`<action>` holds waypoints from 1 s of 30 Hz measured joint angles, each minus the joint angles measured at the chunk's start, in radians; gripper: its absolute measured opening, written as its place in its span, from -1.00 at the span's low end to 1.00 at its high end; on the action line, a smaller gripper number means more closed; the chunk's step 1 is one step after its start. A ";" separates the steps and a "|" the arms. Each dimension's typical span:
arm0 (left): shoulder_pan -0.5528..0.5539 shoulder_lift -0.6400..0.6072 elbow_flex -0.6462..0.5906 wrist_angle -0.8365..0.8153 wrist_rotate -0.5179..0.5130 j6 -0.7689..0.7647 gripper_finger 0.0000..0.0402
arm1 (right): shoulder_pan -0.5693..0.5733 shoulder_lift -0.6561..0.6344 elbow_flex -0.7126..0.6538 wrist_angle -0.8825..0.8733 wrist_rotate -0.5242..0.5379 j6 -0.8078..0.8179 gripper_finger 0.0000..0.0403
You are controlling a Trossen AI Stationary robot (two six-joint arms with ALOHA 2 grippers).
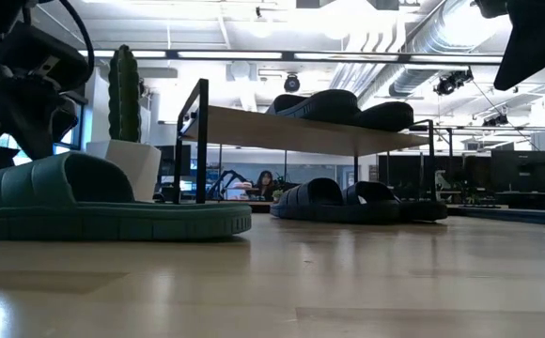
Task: Pick and place slides into the shelf
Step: Put the green slipper under the shelf
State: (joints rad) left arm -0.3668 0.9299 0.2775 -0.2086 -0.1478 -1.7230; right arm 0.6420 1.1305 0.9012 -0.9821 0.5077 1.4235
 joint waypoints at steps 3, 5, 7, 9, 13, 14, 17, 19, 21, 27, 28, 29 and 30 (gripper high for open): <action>0.000 0.036 0.000 0.048 -0.001 0.010 -0.15 | 0.000 0.000 0.000 0.000 0.001 0.000 -1.00; 0.000 0.057 0.001 0.061 -0.003 0.010 -0.18 | 0.000 0.000 0.000 0.000 0.001 0.000 -1.00; 0.000 0.076 0.002 0.068 -0.004 0.010 -0.21 | 0.000 0.000 0.000 0.000 0.001 0.000 -1.00; 0.000 0.084 0.002 0.079 -0.005 0.014 -0.26 | 0.000 0.000 0.000 0.000 0.001 0.000 -1.00; 0.000 0.087 0.001 0.118 -0.029 0.042 -0.42 | 0.000 0.000 0.000 0.000 0.001 0.000 -1.00; 0.000 0.087 0.001 0.121 -0.033 0.043 -0.48 | 0.000 0.000 0.000 0.000 0.001 0.000 -1.00; 0.000 0.088 0.000 0.139 -0.040 0.057 -0.70 | 0.000 0.000 0.000 0.000 0.001 0.000 -1.00; 0.000 0.087 0.000 0.144 -0.044 0.071 -0.88 | 0.000 0.000 0.000 0.000 0.004 0.000 -1.00; 0.000 0.087 0.000 0.149 -0.049 0.077 -0.95 | 0.000 0.000 0.000 0.000 0.004 0.000 -1.00; -0.001 0.088 0.000 0.204 -0.055 0.122 -0.96 | 0.000 0.000 0.000 0.000 0.004 0.000 -1.00; -0.001 0.087 0.000 0.231 -0.055 0.136 -0.97 | 0.000 0.000 0.000 0.000 0.004 0.000 -1.00; -0.001 0.087 0.000 0.262 -0.055 0.151 -0.97 | 0.000 0.000 0.000 0.000 0.004 0.000 -1.00; 0.000 0.087 0.000 0.290 -0.055 0.170 -0.97 | 0.000 0.000 0.000 0.000 0.004 0.000 -1.00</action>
State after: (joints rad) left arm -0.3668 1.0172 0.2775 0.0817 -0.2024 -1.5528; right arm 0.6420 1.1307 0.9012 -0.9825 0.5114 1.4235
